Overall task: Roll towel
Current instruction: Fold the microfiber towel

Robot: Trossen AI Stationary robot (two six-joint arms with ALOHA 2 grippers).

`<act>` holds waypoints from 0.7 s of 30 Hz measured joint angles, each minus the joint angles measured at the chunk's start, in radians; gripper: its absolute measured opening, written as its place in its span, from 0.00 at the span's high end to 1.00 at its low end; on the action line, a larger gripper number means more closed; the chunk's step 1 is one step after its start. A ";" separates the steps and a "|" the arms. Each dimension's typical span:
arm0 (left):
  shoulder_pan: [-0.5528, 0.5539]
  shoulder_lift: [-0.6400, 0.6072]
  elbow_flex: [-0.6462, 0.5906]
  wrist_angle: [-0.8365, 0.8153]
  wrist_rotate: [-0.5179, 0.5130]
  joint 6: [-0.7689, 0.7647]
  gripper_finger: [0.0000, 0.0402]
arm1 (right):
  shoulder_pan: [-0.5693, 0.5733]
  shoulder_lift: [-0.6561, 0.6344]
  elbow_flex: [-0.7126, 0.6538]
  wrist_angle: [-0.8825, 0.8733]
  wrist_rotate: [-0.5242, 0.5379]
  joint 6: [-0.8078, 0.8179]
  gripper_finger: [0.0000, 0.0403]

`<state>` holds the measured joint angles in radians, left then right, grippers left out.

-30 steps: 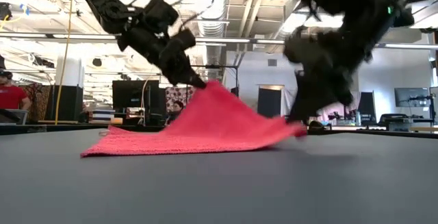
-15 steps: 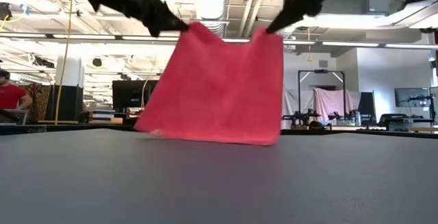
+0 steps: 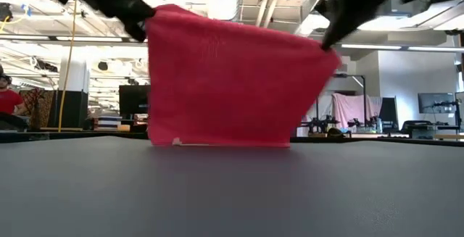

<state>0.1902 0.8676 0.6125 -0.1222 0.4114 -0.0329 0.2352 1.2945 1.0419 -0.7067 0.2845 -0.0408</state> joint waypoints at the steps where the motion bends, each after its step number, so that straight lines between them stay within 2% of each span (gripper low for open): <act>1: -0.060 0.008 -0.047 0.068 -0.025 -0.055 1.00 | 0.039 0.022 -0.007 0.006 0.000 0.050 0.98; 6: -0.376 0.114 -0.276 0.442 -0.255 -0.354 1.00 | 0.175 0.138 -0.015 0.052 0.006 0.232 0.98; 10: -0.554 0.185 -0.334 0.600 -0.472 -0.499 1.00 | 0.176 0.174 -0.014 0.065 0.007 0.259 0.97; 12: -0.599 0.206 -0.332 0.604 -0.535 -0.522 1.00 | 0.149 0.164 -0.014 0.075 0.014 0.222 0.97; 15: -0.606 0.214 -0.322 0.589 -0.642 -0.548 1.00 | 0.084 0.144 -0.013 0.108 0.011 0.158 0.97; 17: -0.590 0.213 -0.321 0.526 -0.711 -0.605 1.00 | 0.031 0.143 -0.012 0.117 -0.008 0.143 0.96; 21: -0.568 0.214 -0.322 0.380 -0.787 -0.696 1.00 | -0.059 0.187 -0.012 0.114 -0.063 0.110 0.96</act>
<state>-0.3773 1.0821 0.2905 0.2576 -0.3754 -0.7293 0.1766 1.4815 1.0294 -0.5926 0.2213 0.0693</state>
